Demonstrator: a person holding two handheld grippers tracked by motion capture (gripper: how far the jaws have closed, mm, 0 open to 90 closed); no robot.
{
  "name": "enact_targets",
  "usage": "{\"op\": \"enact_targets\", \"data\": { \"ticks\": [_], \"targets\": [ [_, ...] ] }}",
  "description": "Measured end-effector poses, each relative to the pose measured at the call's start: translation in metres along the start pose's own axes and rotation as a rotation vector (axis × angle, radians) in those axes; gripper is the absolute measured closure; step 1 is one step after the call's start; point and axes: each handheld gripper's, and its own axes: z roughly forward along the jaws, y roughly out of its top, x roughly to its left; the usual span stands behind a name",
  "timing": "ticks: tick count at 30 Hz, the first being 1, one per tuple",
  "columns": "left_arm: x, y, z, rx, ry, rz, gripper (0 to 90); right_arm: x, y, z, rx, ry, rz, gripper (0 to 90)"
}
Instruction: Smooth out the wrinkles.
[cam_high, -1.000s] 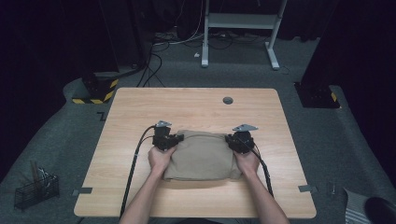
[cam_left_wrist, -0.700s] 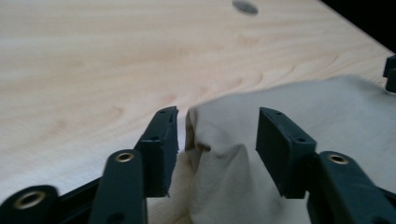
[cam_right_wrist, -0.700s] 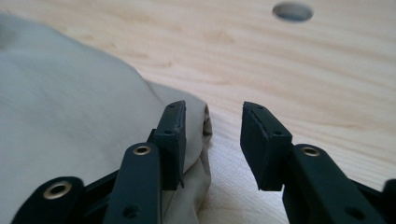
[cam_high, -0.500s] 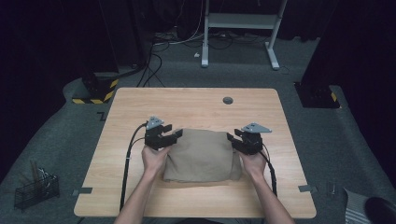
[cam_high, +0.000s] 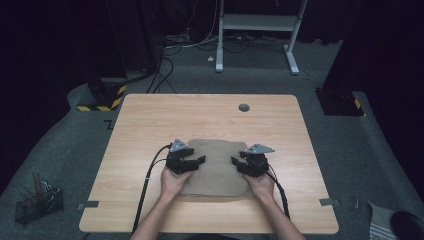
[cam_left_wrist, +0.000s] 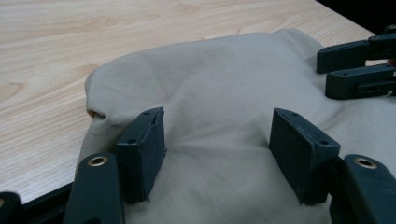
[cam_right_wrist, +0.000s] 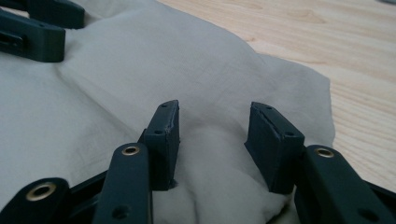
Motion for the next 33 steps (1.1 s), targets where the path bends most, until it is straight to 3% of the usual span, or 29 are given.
{"op": "enact_targets", "data": {
  "ticks": [4, 6, 10, 15, 19, 26, 33],
  "targets": [
    [0.001, 0.003, -0.01, 0.009, 0.051, -0.01, 35.5, -0.005, -0.001, -0.006, -0.001, -0.001, 0.043, 49.6],
    [-0.002, 0.004, -0.021, -0.003, 0.063, -0.005, 35.2, -0.004, 0.0, -0.013, -0.01, -0.018, 0.039, 49.2],
    [-0.019, 0.0, -0.043, -0.03, 0.043, 0.019, 33.1, 0.006, -0.002, -0.037, -0.061, -0.008, 0.011, 46.5],
    [-0.041, -0.023, -0.041, 0.031, 0.036, 0.072, 33.1, 0.022, -0.02, -0.061, -0.079, 0.035, 0.0, 42.1],
    [-0.043, -0.031, -0.026, 0.035, 0.057, 0.071, 34.2, 0.029, -0.03, -0.051, -0.021, -0.006, -0.052, 40.9],
    [-0.026, -0.016, -0.003, 0.042, 0.09, 0.043, 34.2, 0.011, -0.015, -0.024, 0.004, -0.055, -0.035, 40.3],
    [-0.01, -0.003, 0.018, 0.009, 0.122, 0.025, 33.7, -0.008, -0.002, -0.002, -0.008, -0.081, 0.002, 39.5]
  ]
}}
